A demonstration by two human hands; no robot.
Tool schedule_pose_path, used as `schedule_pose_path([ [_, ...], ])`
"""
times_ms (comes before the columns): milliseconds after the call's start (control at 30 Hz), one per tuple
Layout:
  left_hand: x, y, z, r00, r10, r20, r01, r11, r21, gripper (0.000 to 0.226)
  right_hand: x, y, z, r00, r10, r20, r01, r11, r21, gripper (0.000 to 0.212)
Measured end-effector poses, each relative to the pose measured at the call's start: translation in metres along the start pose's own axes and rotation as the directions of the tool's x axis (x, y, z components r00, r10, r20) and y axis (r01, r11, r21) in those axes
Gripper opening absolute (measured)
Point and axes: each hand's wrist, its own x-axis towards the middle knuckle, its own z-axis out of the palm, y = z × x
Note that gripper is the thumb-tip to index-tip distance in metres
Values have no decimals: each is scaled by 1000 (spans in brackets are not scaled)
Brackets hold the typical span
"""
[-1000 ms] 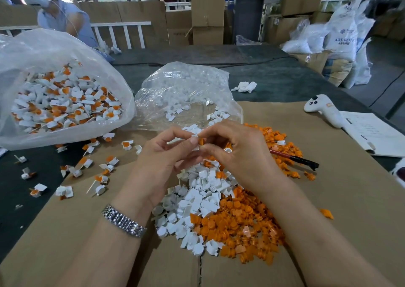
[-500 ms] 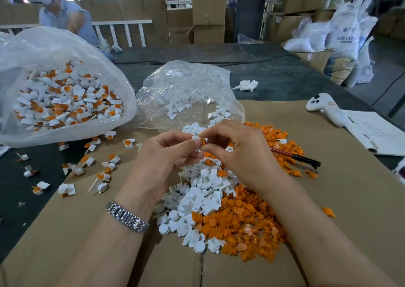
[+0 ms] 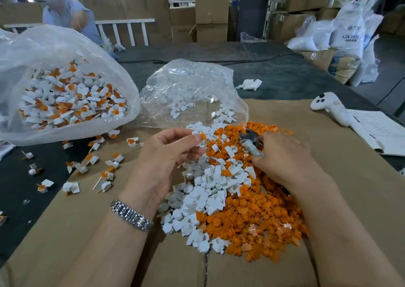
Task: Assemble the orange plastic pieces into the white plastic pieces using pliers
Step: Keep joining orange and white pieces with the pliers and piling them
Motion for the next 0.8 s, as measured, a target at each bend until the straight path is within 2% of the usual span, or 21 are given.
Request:
schedule_pose_path([
  [133, 0, 0, 2, 999, 3, -33, -4, 1000, -29, 20, 1, 0, -4, 999, -35, -23, 37, 994, 98, 32],
  [300, 0, 2, 1, 999, 24, -47, -28, 997, -69, 22, -1, -2, -28, 990, -98, -105, 129, 929, 348, 10],
  [400, -1, 3, 0, 998, 30, -46, -34, 994, -102, 21, -7, -9, -47, 969, -247, 5, 227, 898, 377, 5],
  [533, -1, 4, 0, 998, 43, -53, -50, 991, -125, 18, -13, -26, -55, 907, -363, 213, 270, 890, 367, 21],
  [600, -1, 4, 0, 997, 52, -55, -59, 990, -128, 17, -14, -32, -55, 891, -387, 238, 287, 886, 365, 20],
  [700, -1, 5, -1, 996, 62, -59, -70, 988, -137, 14, -18, -40, -58, 870, -429, 242, 311, 859, 406, 32],
  [800, -1, 5, 1, 995, 73, -72, -83, 985, -153, 14, -22, -48, -58, 848, -467, 251, 341, 843, 416, 35],
])
